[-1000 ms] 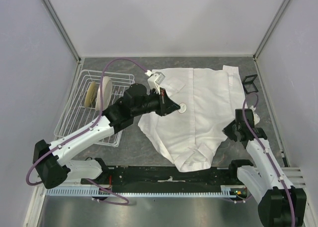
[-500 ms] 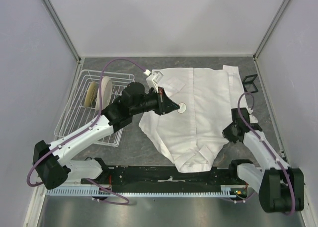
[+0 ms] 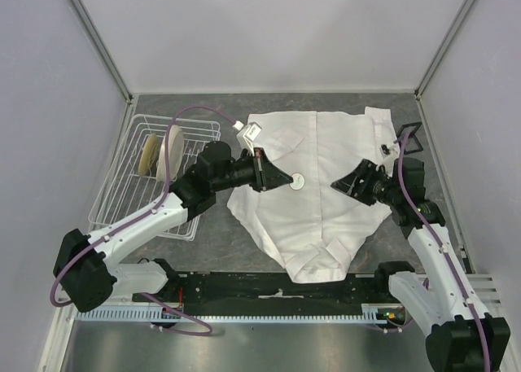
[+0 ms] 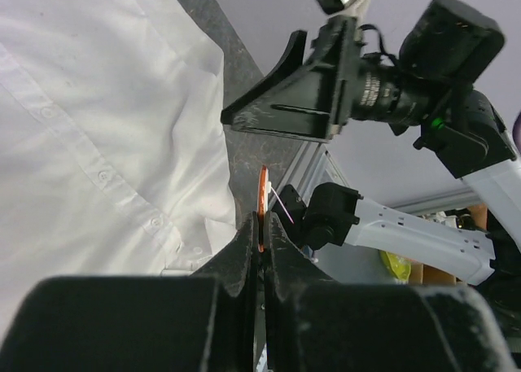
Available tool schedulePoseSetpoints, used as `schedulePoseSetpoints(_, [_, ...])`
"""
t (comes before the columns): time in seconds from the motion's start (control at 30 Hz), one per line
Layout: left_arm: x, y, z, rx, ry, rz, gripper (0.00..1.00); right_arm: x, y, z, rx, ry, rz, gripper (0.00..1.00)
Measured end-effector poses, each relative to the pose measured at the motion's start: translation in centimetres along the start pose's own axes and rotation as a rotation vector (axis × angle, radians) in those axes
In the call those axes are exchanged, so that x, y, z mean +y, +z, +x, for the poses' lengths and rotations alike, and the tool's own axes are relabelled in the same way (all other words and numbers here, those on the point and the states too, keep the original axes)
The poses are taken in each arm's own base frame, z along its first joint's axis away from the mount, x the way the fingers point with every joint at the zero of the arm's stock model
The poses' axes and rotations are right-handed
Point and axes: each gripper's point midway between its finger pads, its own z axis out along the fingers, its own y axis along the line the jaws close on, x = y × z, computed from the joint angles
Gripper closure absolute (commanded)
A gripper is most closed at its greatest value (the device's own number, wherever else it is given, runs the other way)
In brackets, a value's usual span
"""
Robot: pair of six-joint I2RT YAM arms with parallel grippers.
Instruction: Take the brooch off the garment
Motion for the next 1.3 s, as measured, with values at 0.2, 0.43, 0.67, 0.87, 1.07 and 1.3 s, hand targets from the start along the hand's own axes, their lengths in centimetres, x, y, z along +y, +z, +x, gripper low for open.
schedulePoseSetpoints(0.2, [1.0, -0.2, 0.7, 0.001, -0.114, 0.033, 0.98, 10.9, -2.6, 0.0, 0.022, -0.117, -0.470, 0.26])
schedulePoseSetpoints(0.43, [-0.8, -0.2, 0.2, 0.013, -0.234, 0.134, 0.98, 17.2, -5.2, 1.4, 0.068, -0.128, -0.716, 0.28])
schedulePoseSetpoints(0.67, [-1.9, -0.5, 0.2, 0.040, -0.305, 0.198, 0.98, 18.0, -5.3, 1.7, 0.086, -0.104, -0.735, 0.40])
schedulePoseSetpoints(0.87, [-2.3, -0.6, -0.1, 0.039, -0.324, 0.214, 0.98, 18.3, -5.0, 2.2, 0.117, -0.092, -0.741, 0.50])
schedulePoseSetpoints(1.07, [-2.5, -0.8, 0.0, 0.051, -0.337, 0.228, 0.98, 18.7, -5.1, 2.5, 0.123, -0.094, -0.755, 0.54])
schedulePoseSetpoints(1.3, [-2.7, -0.9, -0.3, 0.047, -0.336, 0.238, 0.98, 18.9, -5.2, 2.4, 0.118, -0.088, -0.759, 0.55])
